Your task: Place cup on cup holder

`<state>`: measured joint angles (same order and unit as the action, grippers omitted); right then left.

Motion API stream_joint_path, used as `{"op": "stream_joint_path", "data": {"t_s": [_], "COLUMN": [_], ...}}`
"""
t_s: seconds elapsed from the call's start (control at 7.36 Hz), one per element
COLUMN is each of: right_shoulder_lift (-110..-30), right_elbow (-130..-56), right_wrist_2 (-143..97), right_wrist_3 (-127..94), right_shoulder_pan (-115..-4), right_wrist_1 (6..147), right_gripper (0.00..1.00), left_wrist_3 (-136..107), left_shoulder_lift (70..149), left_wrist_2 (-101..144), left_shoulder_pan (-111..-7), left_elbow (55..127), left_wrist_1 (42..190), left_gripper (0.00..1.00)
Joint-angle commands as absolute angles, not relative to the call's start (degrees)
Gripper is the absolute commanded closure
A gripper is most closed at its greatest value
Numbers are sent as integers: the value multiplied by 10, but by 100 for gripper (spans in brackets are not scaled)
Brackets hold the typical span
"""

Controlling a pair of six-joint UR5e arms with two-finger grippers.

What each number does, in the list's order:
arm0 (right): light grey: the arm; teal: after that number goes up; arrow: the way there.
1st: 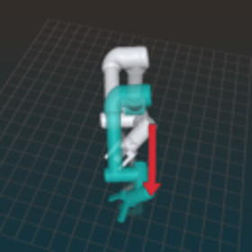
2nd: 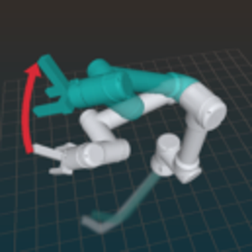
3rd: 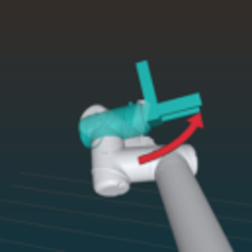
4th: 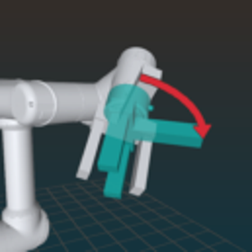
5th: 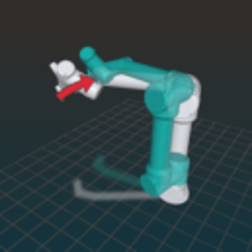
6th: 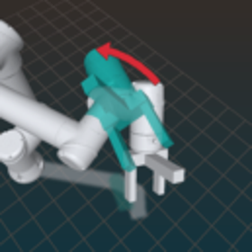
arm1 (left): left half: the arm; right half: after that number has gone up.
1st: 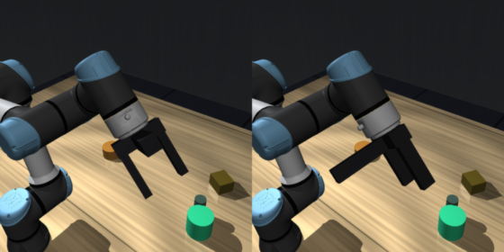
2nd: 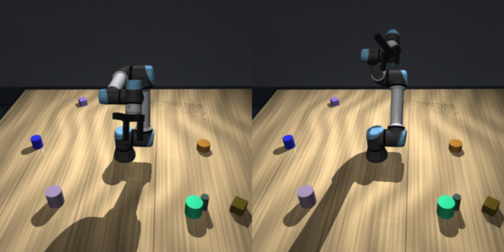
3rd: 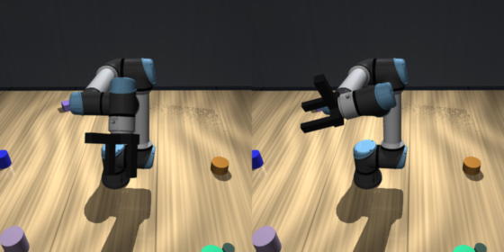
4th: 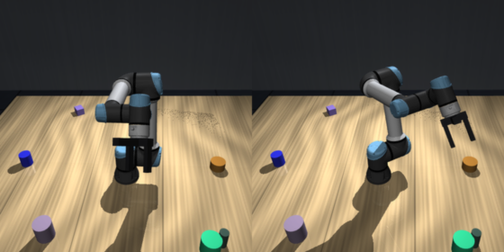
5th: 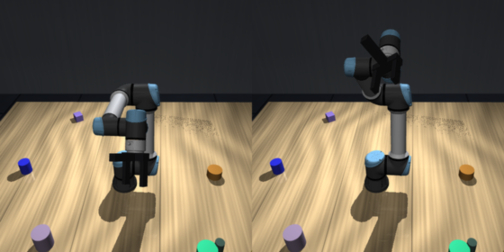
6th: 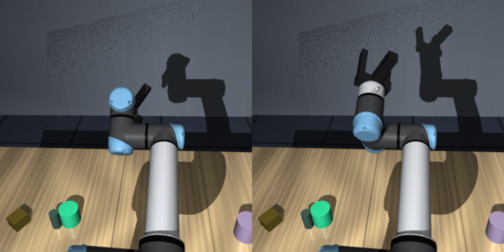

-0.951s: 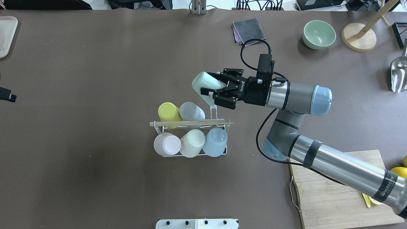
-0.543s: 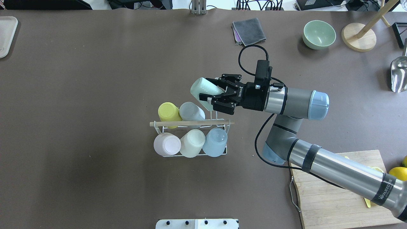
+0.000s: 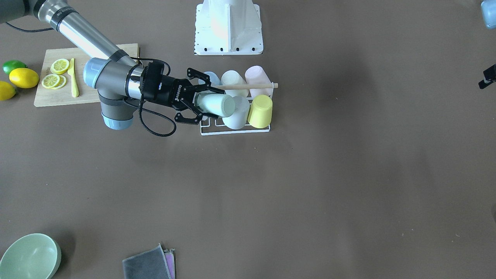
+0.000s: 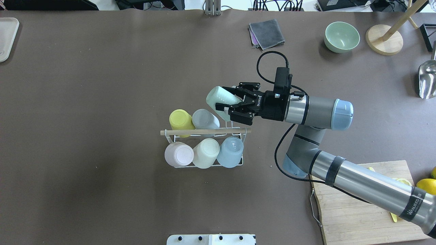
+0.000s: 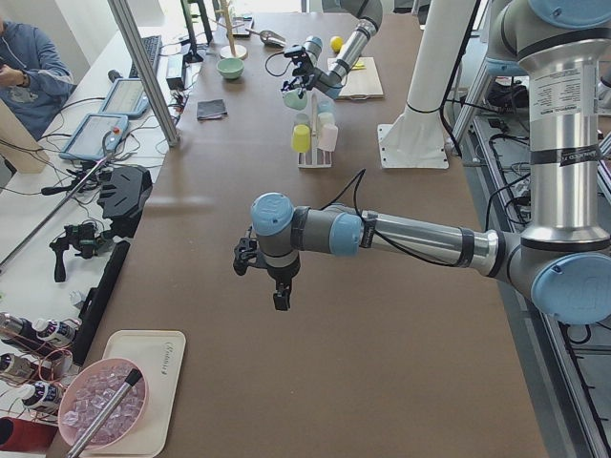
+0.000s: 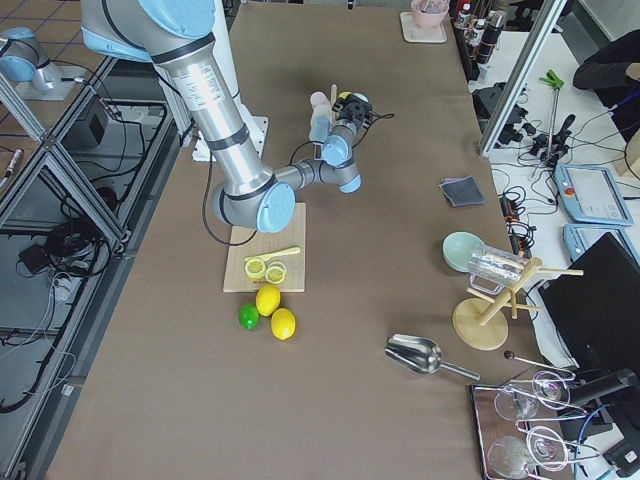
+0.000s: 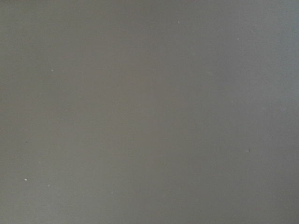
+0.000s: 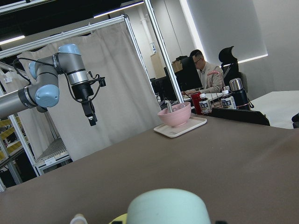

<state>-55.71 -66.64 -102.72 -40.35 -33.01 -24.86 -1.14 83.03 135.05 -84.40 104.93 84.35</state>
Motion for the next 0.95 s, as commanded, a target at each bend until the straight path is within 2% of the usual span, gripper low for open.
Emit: {"op": "stream_joint_path", "data": {"t_s": [0.0, 0.82], "right_shoulder_lift": [-556, -559], "right_elbow": [-662, -654], "right_wrist_2": [-1030, -1027], "right_wrist_3": [-403, -404], "right_shoulder_pan": [-329, -329], "right_wrist_1": [-248, -291], "right_gripper": [100, 100], "left_wrist_3": [10, 8], "left_shoulder_lift": [813, 805], "left_wrist_2": [1350, 1325], "left_shoulder_pan": [-880, -883], "left_elbow": [1033, 1022], "left_wrist_1": [826, 826], "left_gripper": [2, 2]}}
